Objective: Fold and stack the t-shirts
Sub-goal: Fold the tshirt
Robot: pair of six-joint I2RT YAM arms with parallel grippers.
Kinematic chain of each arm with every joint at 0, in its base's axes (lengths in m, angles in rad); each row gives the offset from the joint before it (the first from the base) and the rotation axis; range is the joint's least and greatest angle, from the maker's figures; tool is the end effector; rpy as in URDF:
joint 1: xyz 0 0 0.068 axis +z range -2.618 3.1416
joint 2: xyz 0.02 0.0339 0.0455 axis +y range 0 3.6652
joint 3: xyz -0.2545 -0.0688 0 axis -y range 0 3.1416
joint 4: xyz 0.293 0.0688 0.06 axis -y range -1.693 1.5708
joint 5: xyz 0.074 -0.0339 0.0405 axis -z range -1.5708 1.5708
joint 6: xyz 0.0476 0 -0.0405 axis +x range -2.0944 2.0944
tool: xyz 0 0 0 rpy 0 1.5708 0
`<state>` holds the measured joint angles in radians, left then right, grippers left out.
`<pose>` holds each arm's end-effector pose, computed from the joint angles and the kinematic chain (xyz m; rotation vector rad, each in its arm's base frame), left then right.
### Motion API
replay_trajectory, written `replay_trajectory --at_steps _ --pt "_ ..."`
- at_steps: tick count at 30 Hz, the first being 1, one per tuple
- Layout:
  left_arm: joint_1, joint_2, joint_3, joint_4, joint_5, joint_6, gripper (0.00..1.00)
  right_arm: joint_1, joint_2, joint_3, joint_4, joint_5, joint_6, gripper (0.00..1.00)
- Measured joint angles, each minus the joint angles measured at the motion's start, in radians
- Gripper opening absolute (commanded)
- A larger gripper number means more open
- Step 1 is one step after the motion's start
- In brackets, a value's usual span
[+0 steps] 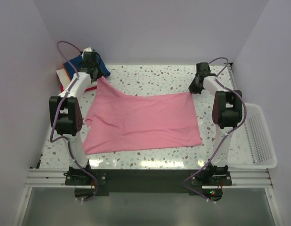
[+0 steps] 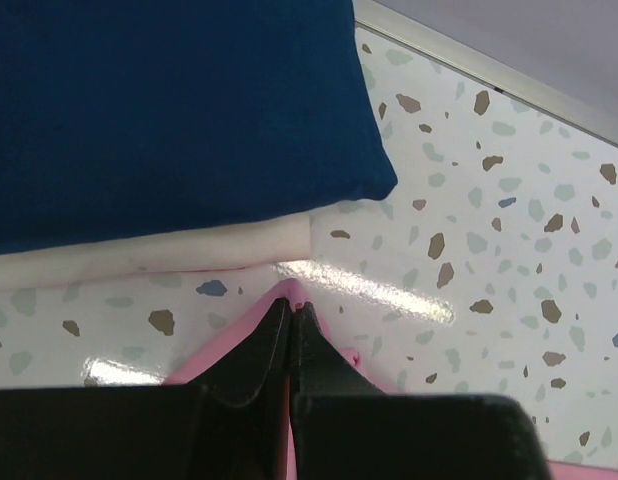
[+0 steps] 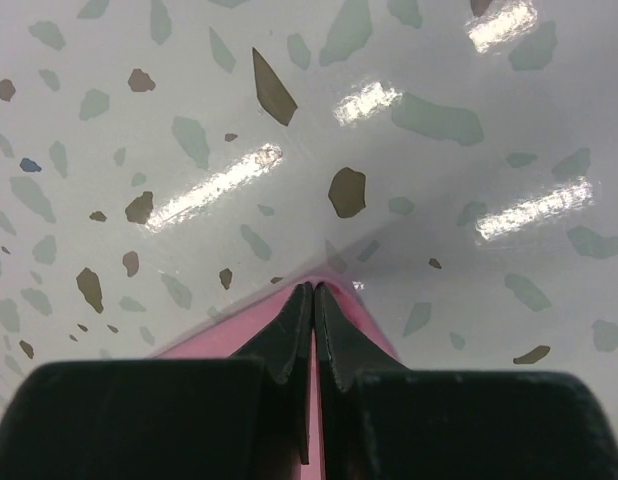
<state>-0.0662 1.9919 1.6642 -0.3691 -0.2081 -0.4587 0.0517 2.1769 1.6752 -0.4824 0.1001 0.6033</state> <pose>0.5127 -0.0241 0.2309 -0.5458 2.1829 -0.0457 0.5175 0.0220 0.1333 0.7321 2.4451 0.1269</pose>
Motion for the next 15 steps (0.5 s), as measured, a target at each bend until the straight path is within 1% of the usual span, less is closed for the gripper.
replay_trajectory --at_steps 6,11,15 --pt "0.037 0.034 0.048 -0.009 0.021 0.001 0.00 -0.027 -0.030 -0.054 0.035 -0.035 0.002 0.00" --pt "0.045 0.076 0.100 -0.021 0.050 0.010 0.00 -0.037 -0.071 -0.089 0.063 -0.070 0.007 0.00" --pt "0.046 0.080 0.106 -0.021 0.079 0.009 0.00 -0.037 -0.108 -0.124 0.090 -0.094 0.008 0.00"
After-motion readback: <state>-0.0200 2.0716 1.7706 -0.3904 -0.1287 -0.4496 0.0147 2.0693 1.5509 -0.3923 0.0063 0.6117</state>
